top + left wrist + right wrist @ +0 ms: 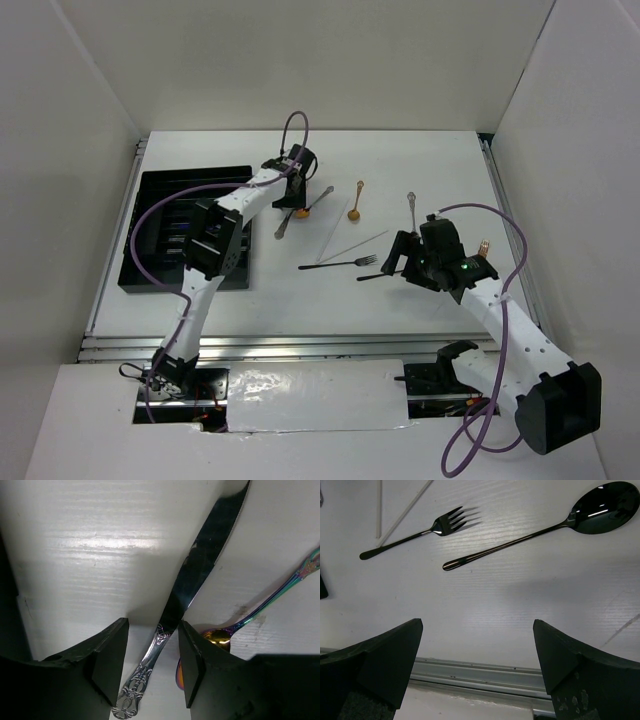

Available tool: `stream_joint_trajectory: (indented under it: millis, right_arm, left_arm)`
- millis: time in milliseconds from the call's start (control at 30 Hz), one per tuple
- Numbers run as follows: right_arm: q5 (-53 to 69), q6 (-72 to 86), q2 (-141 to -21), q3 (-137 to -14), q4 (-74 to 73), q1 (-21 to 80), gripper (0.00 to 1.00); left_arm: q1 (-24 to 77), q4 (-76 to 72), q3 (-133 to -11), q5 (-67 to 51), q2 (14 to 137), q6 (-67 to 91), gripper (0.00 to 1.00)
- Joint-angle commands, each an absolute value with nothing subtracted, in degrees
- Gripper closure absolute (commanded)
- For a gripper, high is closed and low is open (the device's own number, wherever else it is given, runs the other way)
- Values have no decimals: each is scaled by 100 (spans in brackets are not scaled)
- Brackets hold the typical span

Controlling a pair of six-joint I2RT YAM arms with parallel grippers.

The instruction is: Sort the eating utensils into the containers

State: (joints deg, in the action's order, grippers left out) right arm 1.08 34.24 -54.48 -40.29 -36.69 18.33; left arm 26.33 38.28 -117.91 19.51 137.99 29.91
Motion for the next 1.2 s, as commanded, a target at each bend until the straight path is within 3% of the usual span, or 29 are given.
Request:
stream_joint_trajectory:
  millis: [0,67,167,333,667,1000,1067,1100,1167]
  right_arm:
    - [123,3516,-5370,-4157,-3498,1925,0]
    - [88,3524,-5344,-4140,-3481,1951,0]
    - [88,3542,-5335,-4113,-3489,1951,0]
    - [106,3568,-5282,-4069,-3489,1969,0]
    - [132,3577,-5265,-4017,-3454,1978,0]
    - [132,3577,-5238,-4034,-3437,2013,0]
    - [132,3586,-5238,-4034,-3419,2021,0]
    - [123,3586,-5247,-4043,-3428,2021,0]
    - [123,3577,-5256,-4052,-3436,2030,0]
  left_arm:
    - [2707,4342,-11496,2004,13694,2821,42]
    - [2725,4421,-11470,2074,13641,2821,41]
    - [2716,4447,-11426,2092,13606,2777,30]
    - [2716,4386,-11338,1907,13492,2725,28]
    - [2716,4272,-11074,1600,13245,2426,10]
    - [2716,4605,-11540,1925,13816,2294,38]
    - [2707,4570,-11505,1890,13843,2320,46]
    - [2698,4544,-11461,1855,13851,2320,55]
    - [2690,4500,-11443,1767,13878,2329,62]
